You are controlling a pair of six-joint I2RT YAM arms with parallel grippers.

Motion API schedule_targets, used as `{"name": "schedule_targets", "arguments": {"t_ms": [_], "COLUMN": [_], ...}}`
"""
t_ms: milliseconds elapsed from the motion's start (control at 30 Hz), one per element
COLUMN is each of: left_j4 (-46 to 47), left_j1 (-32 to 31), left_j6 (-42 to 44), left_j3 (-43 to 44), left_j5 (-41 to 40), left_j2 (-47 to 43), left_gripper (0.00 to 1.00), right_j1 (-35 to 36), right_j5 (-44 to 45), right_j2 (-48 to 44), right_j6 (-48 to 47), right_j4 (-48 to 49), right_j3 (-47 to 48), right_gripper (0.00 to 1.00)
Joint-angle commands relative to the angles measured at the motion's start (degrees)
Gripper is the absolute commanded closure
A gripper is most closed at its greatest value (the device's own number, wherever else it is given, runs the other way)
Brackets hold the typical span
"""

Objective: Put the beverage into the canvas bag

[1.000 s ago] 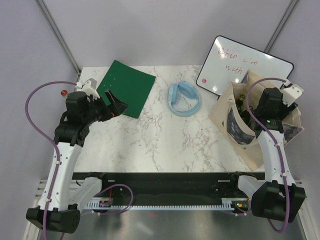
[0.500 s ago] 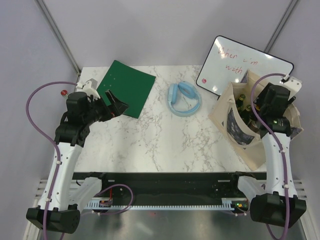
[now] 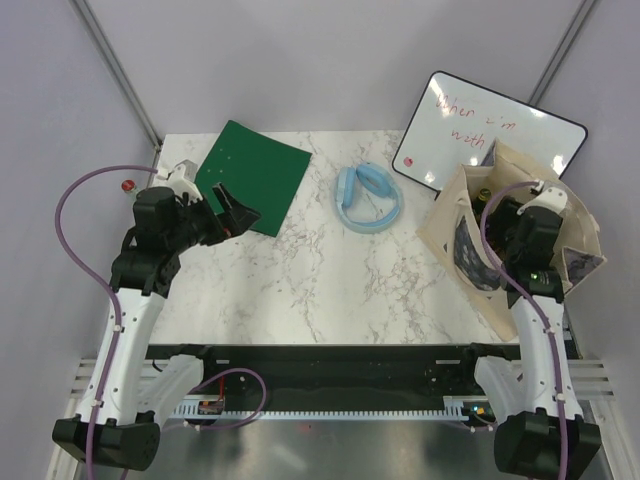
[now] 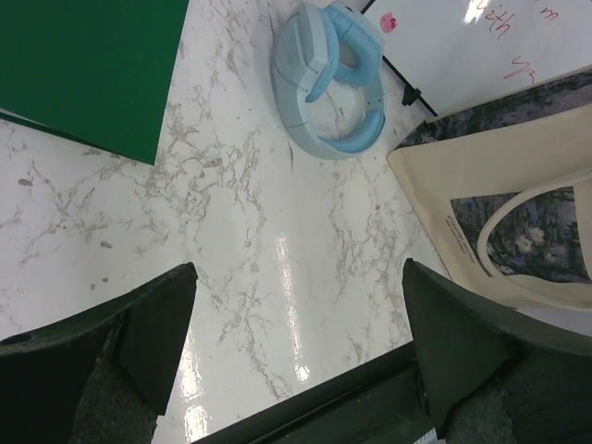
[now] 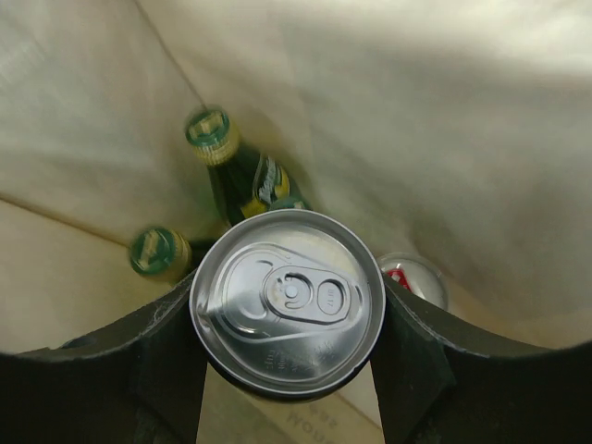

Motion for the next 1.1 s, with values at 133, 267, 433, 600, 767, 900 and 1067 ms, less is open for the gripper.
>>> {"name": "schedule_targets", "arguments": {"t_ms": [133, 267, 433, 600, 767, 900, 1067], "left_j4": [2.5, 2.5, 2.6, 2.5, 2.6, 2.5, 2.5], "left_j1": [-0.2, -0.2, -0.2, -0.3, -0.4, -0.4, -0.6], "left_j6": [0.2, 0.1, 0.0, 0.4, 0.0, 0.1, 0.1], "left_j3": [-0.7, -0.7, -0.7, -0.4, 0.0, 0.1, 0.3], "left_j5": [2.2, 2.6, 2.5, 2.3, 2.8, 2.6, 2.9], "left_j2": [-1.1, -1.0, -1.0, -0.7, -0.5, -0.6, -0.6], "left_gripper": [0.01, 0.01, 0.01, 0.01, 0.01, 0.01, 0.01], "right_j1": [0.1, 0.1, 0.1, 0.1, 0.1, 0.1, 0.1], "right_j5": [-4.7, -4.8, -5.1, -5.8, -5.4, -5.0, -4.3], "right_j2": [-3.8, 0.3, 2.8, 2.7, 3.8, 4.8, 6.1], "right_j6": [-2.1, -2.7, -1.7, -0.7, -0.7, 0.2, 0.3], "right_j4": [22.5, 22.6, 23.4, 25.5, 22.5, 20.1, 16.0], "right_j3": [-12.1, -11.7, -13.2, -16.2, -15.2, -15.0, -12.7], "right_gripper": [0.94, 0.72, 0.68, 0.65, 0.57, 0.52, 0.45]}}
